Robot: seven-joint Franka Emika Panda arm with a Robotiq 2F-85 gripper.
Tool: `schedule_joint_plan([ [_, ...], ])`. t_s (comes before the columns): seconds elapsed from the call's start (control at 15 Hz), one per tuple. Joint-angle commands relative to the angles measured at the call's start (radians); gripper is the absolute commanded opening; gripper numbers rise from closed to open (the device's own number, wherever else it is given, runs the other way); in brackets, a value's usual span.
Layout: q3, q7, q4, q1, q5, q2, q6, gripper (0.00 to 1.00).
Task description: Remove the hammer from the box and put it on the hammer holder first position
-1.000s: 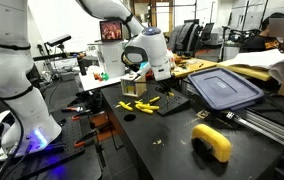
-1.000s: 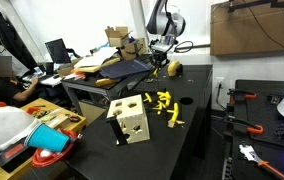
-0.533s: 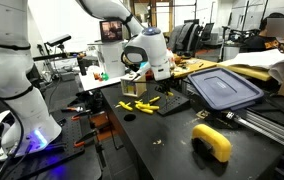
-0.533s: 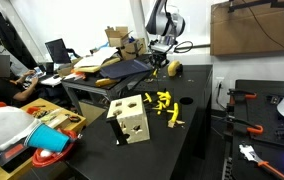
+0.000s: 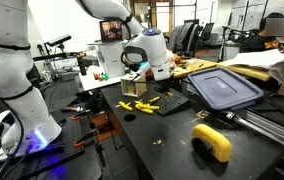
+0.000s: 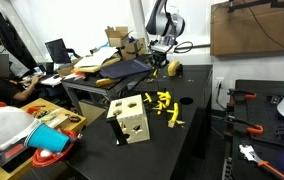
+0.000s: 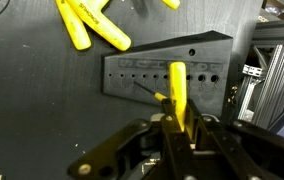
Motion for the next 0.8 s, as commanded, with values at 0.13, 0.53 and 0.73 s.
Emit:
schedule_joint_plan([
  [0.13,-0.006,0.032,-0.007,0.007,-0.018,-0.018,-0.033,0.04],
  [0.53,-0.008,0.037,-0.009,0.012,-0.026,-0.019,-0.053,0.04],
  [0.73,-0.007,0.037,-0.007,0.014,-0.030,-0.016,-0.049,0.04],
])
